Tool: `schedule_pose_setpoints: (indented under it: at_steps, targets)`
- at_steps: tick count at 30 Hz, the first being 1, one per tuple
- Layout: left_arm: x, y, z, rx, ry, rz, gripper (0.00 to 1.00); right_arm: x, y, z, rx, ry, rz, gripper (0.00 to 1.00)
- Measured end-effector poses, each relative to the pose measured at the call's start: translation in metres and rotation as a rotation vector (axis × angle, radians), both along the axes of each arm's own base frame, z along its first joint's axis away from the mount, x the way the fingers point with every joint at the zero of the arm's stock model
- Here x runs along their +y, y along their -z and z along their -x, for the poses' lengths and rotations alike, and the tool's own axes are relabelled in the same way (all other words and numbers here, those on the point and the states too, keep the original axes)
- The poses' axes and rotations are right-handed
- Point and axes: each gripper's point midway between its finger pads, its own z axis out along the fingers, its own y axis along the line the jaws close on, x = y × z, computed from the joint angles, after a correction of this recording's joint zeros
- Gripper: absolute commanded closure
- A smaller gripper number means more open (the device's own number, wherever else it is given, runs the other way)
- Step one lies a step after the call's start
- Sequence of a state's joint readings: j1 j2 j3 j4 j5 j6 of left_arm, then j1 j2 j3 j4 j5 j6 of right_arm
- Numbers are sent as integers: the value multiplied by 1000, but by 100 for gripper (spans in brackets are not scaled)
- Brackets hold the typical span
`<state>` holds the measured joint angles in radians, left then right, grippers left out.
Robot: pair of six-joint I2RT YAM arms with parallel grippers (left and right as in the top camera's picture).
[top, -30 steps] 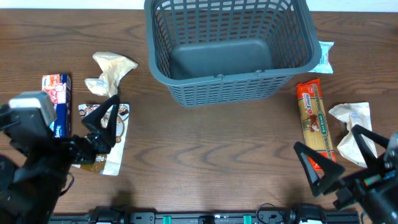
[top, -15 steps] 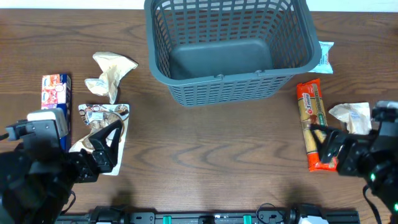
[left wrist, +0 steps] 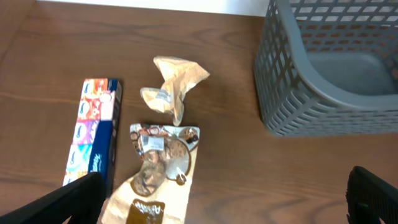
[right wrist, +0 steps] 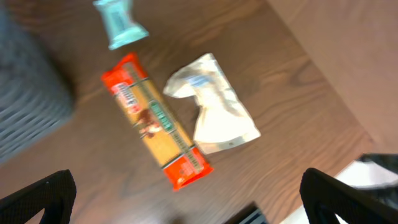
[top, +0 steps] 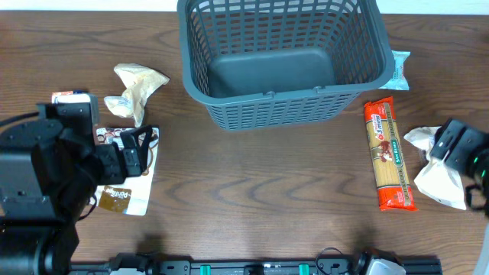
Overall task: Pack container
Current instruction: 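Raise both arms and move the right gripper over the spaghetti pack, then lower the right gripper and grasp the red spaghetti pack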
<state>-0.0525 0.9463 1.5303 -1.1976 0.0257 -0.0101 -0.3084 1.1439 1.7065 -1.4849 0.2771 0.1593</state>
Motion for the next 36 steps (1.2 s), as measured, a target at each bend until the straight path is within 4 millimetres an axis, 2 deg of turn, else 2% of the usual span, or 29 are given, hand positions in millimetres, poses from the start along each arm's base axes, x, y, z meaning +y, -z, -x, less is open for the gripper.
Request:
schedule_pose_setpoints:
  at_steps: [3, 9, 15, 18, 21, 27, 31, 36]
  targets:
    - [0, -1, -6, -8, 12, -19, 1, -10, 11, -21, 52, -48, -1, 1]
    - [0, 0, -13, -5, 24, -34, 1, -12, 43, -73, 161, -273, -15, 1]
    - [-1, 9, -23, 37, 27, -38, 1, -27, 67, -123, 219, -434, 64, 1]
    - [-1, 15, -29, 62, 27, -39, 1, -33, 74, -138, 233, -478, 97, 1]
    - [-1, 21, -34, 86, 28, -40, 1, -39, 89, -148, 271, -506, 101, 1]
    - [-2, 29, -47, 112, 28, -41, 1, -43, 136, -162, 362, -514, 8, 1]
    - [-2, 35, -53, 137, 29, -42, 1, -32, 164, -172, 362, -536, -94, 1]
    - [-2, 39, -56, 154, 29, -42, 1, -19, 178, -170, 336, -486, -208, 1]
